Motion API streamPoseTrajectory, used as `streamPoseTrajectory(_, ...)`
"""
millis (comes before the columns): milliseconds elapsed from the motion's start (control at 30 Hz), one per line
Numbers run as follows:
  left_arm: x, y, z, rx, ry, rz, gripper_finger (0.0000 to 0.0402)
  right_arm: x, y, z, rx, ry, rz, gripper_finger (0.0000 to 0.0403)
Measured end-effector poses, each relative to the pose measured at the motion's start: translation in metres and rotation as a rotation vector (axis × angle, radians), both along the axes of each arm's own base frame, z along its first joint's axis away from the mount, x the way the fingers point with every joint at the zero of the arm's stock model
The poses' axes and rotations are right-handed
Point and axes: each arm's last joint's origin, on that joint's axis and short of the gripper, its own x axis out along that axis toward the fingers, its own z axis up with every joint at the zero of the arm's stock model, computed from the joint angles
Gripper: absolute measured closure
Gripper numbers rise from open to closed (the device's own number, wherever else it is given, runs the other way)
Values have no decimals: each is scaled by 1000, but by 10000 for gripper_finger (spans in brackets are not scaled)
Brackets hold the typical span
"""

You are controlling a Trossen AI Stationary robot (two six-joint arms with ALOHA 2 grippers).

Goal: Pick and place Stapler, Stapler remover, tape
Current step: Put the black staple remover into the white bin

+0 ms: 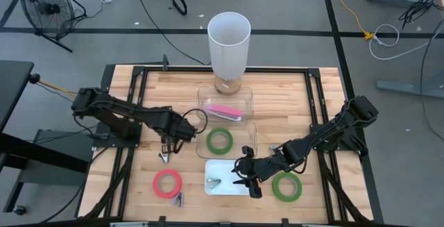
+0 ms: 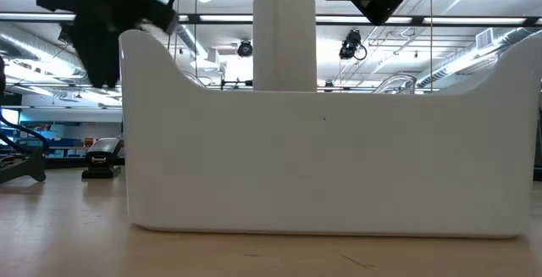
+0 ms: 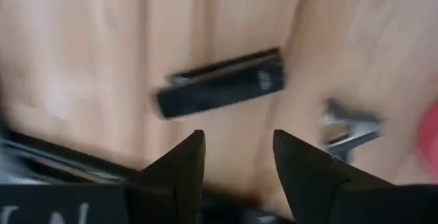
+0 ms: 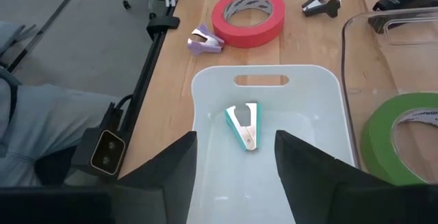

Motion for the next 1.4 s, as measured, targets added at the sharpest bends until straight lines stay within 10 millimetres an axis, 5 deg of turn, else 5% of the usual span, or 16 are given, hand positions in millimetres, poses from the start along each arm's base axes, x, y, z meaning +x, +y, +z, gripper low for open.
streamPoseTrajectory(267, -28, -9, -47, -127, 159, 390, 225, 0, 0, 0, -1, 1, -1, 207)
streamPoseTrajectory(467, -30, -22, -71, -238, 100, 459, 225, 0, 0, 0, 0, -1, -1, 207)
streamPoseTrajectory(1400, -28, -33, -73, -133, -10, 529, 225, 0, 0, 0, 1, -3, -1, 207)
